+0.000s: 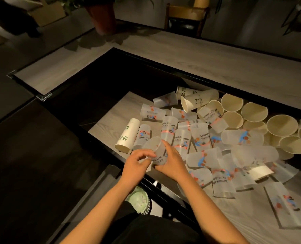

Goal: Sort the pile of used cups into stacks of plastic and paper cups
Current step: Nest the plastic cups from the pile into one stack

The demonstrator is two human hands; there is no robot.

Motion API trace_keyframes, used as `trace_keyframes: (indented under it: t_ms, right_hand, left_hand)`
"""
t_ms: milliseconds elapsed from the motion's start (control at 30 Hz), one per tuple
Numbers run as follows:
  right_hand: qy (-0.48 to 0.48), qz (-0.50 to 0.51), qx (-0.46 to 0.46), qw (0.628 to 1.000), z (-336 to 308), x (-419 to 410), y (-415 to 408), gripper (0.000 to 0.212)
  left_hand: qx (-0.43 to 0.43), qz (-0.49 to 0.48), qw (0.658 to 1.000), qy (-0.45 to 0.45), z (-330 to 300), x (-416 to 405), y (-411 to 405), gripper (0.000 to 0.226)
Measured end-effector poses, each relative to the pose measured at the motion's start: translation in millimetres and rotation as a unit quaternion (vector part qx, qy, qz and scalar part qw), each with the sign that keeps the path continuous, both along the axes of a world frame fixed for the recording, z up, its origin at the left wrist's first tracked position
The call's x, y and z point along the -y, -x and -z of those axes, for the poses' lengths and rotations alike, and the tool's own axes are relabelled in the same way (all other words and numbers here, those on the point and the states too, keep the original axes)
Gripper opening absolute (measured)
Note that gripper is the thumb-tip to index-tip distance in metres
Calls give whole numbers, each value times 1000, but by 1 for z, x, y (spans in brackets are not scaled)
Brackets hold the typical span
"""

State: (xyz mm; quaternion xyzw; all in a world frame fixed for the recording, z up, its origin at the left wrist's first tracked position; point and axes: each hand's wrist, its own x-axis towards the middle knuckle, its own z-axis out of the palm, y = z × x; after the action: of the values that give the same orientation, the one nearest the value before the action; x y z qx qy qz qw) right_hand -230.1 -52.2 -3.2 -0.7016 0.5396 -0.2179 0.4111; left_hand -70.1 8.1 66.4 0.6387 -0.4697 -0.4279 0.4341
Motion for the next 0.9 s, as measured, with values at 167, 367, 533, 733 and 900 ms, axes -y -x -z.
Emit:
trace_keyframes:
  t_ms: [167, 367, 533, 733, 900]
  right_hand:
    - [-15, 114, 21, 993, 4, 10, 3, 95]
    - [-28, 190, 41, 981, 5, 15, -16, 97]
    - [-40, 260, 57, 963, -2, 12, -41, 96]
    - [-44, 323, 76, 942, -9, 6, -61, 93]
    - [-43, 331, 83, 939, -4, 6, -58, 93]
  left_hand:
    - [163, 29, 985, 48, 15, 34, -28, 37]
    - [527, 311, 789, -46, 43, 87, -69, 41]
    - [640, 454, 618, -46, 59, 106, -78, 51]
    - [621, 461, 632, 49, 54, 121, -86, 70]
    - [551, 407, 715, 137, 54, 132, -91, 75]
